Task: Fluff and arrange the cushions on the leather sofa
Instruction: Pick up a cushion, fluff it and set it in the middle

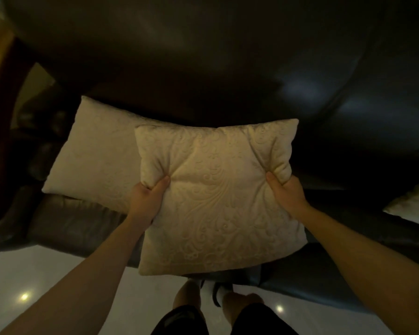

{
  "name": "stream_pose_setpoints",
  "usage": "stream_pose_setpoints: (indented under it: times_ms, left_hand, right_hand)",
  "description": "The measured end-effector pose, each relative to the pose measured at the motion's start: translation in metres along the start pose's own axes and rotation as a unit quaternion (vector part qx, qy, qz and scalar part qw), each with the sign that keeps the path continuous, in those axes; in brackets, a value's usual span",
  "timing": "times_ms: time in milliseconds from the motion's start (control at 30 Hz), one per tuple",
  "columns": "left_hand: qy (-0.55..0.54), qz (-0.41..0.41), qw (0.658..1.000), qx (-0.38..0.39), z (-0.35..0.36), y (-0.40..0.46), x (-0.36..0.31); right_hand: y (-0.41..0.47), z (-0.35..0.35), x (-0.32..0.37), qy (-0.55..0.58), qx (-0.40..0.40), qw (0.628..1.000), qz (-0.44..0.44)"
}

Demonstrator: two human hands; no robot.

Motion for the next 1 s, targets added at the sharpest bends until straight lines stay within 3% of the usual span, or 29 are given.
stream_pose_setpoints:
  times_ms: [167,433,700,867,933,1000]
  left_hand:
    - [0.026,0.044,0.999,0.011,0.010,-0.013,-0.047]
    - [-0.012,0.117,0.992,0.051,0.030,-0.058,-0.130]
    - [0.004,0.182,0.983,0.025,0.058,-0.127,-0.209]
    - [0.042,0.291,0.956,-0.007,0.074,-0.179,-0.270]
    - [0.097,0.349,0.931,-0.049,0.084,-0.205,-0.297]
    - [0.184,0.418,0.885,-0.086,0.096,-0.230,-0.324]
  right_hand:
    - [-0.011,-0.039,0.009,-0.001,-0.008,0.999,-0.032]
    - [-0.032,-0.121,0.016,0.098,-0.059,0.991,-0.063]
    - [-0.034,-0.203,-0.011,0.159,-0.022,0.987,-0.029]
    - [-0.030,-0.259,-0.023,0.129,0.000,0.990,-0.056]
    - [-0.027,-0.288,-0.017,0.111,-0.063,0.988,-0.091]
    - [-0.027,-0.312,0.002,0.119,-0.140,0.975,-0.128]
Point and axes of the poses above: each hand's wrist, its own y-axis towards the middle knuckle, its own z-axis out of the palm, x = y × z, the point moved 4 cm from there along y, towards the middle knuckle, and after that the axes turned 12 degrees about y, right-handed, at the moved point
